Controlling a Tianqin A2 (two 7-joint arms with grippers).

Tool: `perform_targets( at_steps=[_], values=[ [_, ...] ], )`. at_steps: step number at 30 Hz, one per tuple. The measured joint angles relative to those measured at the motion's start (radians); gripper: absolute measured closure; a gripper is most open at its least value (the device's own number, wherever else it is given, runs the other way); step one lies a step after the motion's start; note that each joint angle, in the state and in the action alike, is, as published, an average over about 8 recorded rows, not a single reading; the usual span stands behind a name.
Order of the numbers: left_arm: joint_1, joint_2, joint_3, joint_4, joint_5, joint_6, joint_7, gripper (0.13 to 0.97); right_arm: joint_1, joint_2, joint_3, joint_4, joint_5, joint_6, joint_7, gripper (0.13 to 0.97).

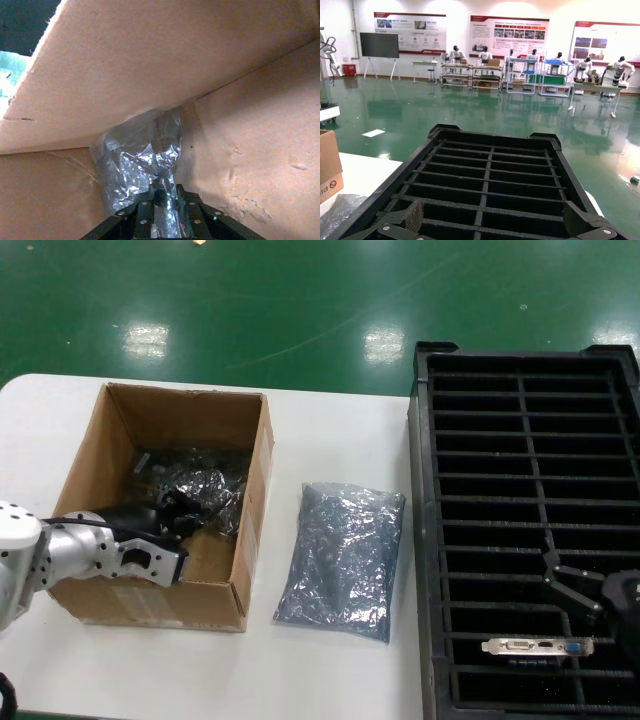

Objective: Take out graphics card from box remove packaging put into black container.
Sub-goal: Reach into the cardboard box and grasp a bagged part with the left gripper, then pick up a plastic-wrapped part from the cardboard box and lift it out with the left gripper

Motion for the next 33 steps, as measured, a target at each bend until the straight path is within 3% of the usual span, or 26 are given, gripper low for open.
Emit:
perform_targets(
  at_steps=[7,20,26,33],
  values=[
    [0.032,-0.016,0.014,-0.061,0.011,0.008,-0.036,0.895,0.0,0.0,0.0,0.0,0.0,0.0,0.0,0.129],
    [0.063,-0.036,0.004,-0.15,-0.004,-0.007,-0.021,0.954,0.0,0.0,0.0,0.0,0.0,0.0,0.0,0.129],
    [0.089,-0.066,0.001,-0.256,-0.003,-0.018,-0.044,0.957,0.0,0.0,0.0,0.0,0.0,0.0,0.0,0.129],
    [0.139,-0.122,0.017,-0.421,0.019,-0.02,-0.154,0.957,0.0,0.0,0.0,0.0,0.0,0.0,0.0,0.129]
  ],
)
